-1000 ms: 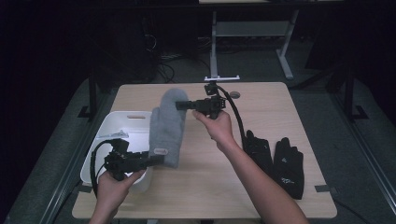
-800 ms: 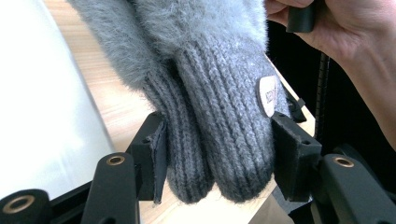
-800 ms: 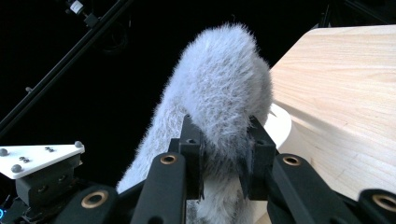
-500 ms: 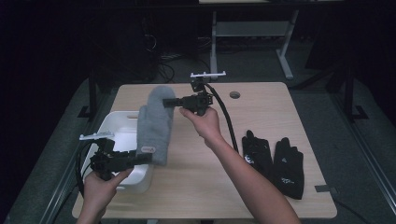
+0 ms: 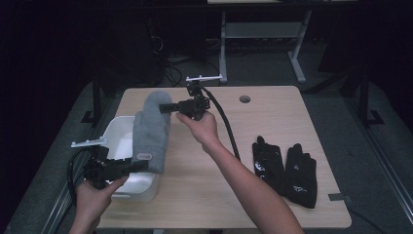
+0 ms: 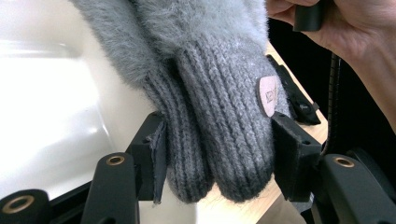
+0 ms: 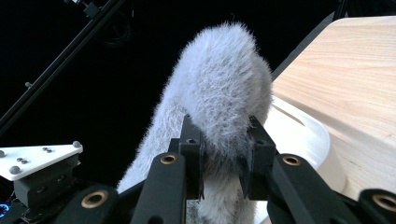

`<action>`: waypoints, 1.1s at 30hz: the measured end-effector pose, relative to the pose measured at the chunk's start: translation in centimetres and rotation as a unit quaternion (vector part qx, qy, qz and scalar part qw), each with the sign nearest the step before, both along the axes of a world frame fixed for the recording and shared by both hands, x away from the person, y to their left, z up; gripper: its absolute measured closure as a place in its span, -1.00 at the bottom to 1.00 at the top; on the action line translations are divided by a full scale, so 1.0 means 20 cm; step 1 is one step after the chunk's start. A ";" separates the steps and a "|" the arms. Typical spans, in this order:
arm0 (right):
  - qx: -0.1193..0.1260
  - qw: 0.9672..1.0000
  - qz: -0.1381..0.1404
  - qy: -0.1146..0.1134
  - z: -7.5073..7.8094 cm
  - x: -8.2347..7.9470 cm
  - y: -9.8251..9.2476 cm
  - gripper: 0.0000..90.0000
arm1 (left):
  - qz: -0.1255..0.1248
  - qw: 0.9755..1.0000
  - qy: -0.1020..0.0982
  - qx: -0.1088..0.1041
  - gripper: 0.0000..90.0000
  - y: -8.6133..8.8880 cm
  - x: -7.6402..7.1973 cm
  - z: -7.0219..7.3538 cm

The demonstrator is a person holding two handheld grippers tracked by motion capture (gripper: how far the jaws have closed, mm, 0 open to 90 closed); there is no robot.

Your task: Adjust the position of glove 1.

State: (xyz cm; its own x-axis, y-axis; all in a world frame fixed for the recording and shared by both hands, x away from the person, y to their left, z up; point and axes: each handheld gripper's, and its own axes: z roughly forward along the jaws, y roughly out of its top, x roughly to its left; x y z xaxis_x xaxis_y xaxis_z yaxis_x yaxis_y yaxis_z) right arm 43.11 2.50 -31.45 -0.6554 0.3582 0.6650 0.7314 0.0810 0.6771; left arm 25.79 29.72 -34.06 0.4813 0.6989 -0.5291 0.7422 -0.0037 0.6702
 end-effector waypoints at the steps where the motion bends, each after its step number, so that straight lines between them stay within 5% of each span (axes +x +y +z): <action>1: 0.000 1.000 0.001 0.000 0.00 0.00 0.01 0.64 | -0.001 1.000 0.000 0.002 -0.01 0.01 0.00 0.00; 33: -0.008 0.999 0.028 0.029 -0.15 0.03 0.34 0.64 | 0.030 0.999 0.031 0.001 -0.01 0.29 -0.04 -0.13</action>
State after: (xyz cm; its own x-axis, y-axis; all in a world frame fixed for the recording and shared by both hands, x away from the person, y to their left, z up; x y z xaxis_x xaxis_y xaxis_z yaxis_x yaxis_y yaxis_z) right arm 43.75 9.27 -34.51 -0.6351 0.3319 0.6975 0.7635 0.1333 0.6319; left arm 25.02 35.58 -36.67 0.4040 0.7264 -0.5560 0.7814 0.0419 0.6226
